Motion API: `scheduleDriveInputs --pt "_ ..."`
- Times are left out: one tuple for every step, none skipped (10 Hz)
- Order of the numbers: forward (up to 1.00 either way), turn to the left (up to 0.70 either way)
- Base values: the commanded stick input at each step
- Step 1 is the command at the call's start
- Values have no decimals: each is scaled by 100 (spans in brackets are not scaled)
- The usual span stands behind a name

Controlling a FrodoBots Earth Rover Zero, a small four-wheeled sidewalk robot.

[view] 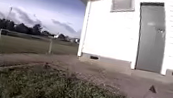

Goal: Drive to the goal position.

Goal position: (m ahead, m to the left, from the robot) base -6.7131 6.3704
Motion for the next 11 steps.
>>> scheduleDriveInputs --pt "4 0" --pt "4 0" --pt "5 0" --pt "5 0" --pt "5 0" --pt "5 0" --pt "5 0" --pt "5 0" --pt "5 0" --pt "5 0" --pt "5 0"
